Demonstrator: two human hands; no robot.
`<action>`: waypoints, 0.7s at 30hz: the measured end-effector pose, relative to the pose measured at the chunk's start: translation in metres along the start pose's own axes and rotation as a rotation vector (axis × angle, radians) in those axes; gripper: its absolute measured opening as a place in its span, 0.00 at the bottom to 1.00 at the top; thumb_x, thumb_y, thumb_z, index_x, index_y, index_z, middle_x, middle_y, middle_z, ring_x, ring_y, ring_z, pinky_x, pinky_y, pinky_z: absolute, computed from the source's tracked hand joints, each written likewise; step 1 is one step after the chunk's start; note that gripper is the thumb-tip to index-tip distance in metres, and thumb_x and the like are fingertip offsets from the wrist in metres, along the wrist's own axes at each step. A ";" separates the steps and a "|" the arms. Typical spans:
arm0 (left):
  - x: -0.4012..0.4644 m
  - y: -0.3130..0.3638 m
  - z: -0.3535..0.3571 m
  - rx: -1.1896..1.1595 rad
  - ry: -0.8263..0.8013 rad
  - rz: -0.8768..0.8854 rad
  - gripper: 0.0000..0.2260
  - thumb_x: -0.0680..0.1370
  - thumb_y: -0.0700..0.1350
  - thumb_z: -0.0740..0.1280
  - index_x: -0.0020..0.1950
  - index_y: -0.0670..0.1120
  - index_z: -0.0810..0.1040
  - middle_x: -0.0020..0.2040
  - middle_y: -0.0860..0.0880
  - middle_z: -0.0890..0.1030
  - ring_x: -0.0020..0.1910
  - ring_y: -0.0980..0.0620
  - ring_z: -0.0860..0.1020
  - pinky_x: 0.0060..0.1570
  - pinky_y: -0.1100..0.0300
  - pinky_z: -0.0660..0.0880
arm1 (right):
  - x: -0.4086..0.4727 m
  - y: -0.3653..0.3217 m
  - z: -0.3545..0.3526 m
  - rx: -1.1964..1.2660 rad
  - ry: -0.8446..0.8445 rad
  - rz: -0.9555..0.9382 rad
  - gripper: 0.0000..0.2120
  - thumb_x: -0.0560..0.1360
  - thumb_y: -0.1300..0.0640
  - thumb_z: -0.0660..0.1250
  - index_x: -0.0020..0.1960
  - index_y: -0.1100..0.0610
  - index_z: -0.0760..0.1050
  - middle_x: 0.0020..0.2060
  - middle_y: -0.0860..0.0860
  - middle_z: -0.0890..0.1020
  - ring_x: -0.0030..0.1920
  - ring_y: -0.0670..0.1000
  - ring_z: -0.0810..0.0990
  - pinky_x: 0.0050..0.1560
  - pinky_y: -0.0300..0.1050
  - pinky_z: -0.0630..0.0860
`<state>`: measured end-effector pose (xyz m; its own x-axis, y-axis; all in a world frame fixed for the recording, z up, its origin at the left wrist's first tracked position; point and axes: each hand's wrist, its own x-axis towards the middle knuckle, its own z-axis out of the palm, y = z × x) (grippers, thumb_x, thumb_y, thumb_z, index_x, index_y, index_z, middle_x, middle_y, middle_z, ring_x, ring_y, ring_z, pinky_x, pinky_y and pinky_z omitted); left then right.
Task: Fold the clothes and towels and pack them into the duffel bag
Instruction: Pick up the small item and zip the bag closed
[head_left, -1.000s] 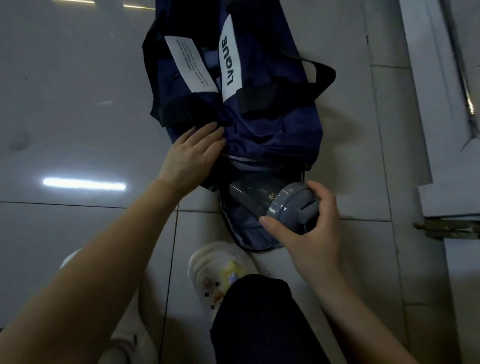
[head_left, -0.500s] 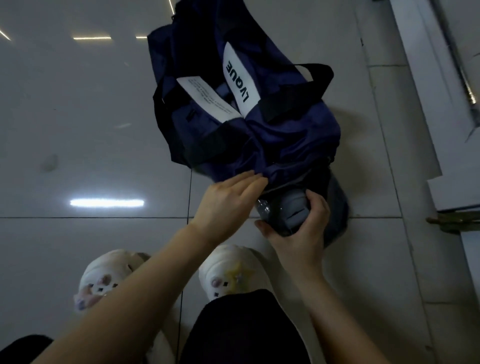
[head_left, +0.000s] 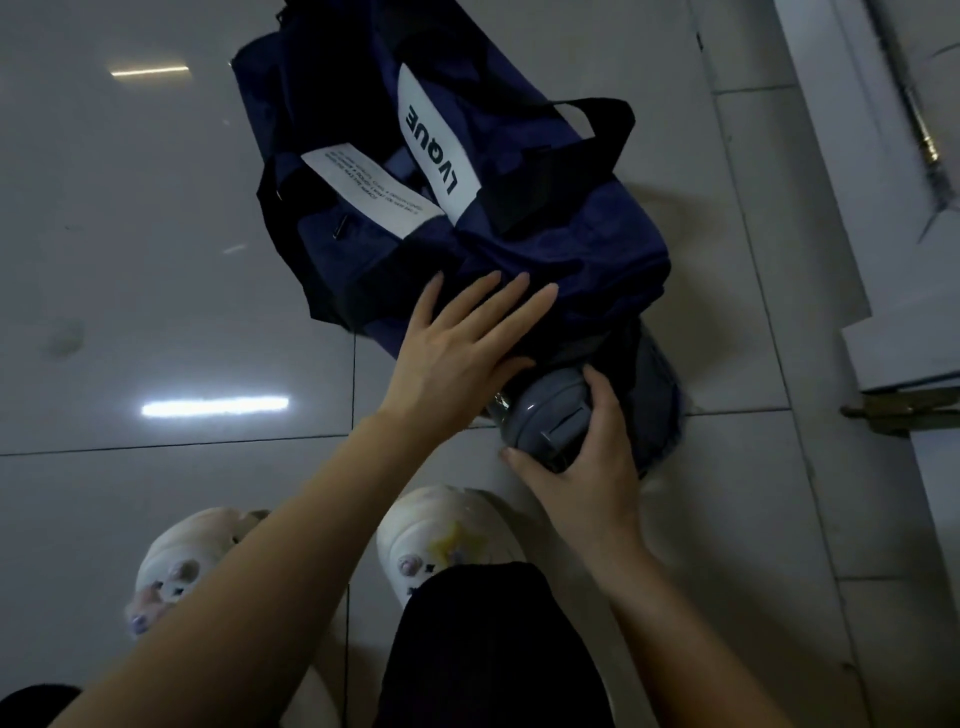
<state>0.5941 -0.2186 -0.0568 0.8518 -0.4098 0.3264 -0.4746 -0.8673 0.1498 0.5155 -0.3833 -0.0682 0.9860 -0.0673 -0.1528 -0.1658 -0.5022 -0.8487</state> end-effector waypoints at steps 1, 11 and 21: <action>0.002 -0.001 0.000 -0.019 -0.002 -0.002 0.23 0.79 0.55 0.61 0.74 0.55 0.61 0.70 0.51 0.73 0.70 0.47 0.70 0.69 0.38 0.61 | 0.001 0.000 0.000 -0.002 -0.002 -0.001 0.50 0.62 0.47 0.80 0.75 0.50 0.56 0.65 0.37 0.62 0.65 0.35 0.60 0.62 0.32 0.62; 0.003 0.006 -0.003 -0.167 0.087 -0.097 0.13 0.78 0.45 0.61 0.51 0.40 0.83 0.48 0.42 0.85 0.55 0.42 0.81 0.51 0.33 0.75 | -0.001 0.001 0.003 0.012 0.058 -0.082 0.47 0.64 0.47 0.79 0.75 0.52 0.58 0.70 0.45 0.65 0.69 0.40 0.63 0.64 0.27 0.61; -0.005 0.028 -0.036 -0.203 0.200 0.073 0.08 0.77 0.35 0.67 0.55 0.36 0.81 0.52 0.42 0.84 0.56 0.41 0.80 0.48 0.42 0.80 | 0.028 -0.002 0.037 0.180 0.050 0.130 0.58 0.59 0.29 0.71 0.78 0.50 0.48 0.72 0.49 0.67 0.68 0.44 0.69 0.61 0.40 0.73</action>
<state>0.5682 -0.2299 -0.0204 0.7629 -0.3877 0.5174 -0.5848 -0.7550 0.2966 0.5423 -0.3521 -0.0901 0.9549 -0.1668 -0.2456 -0.2884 -0.3245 -0.9009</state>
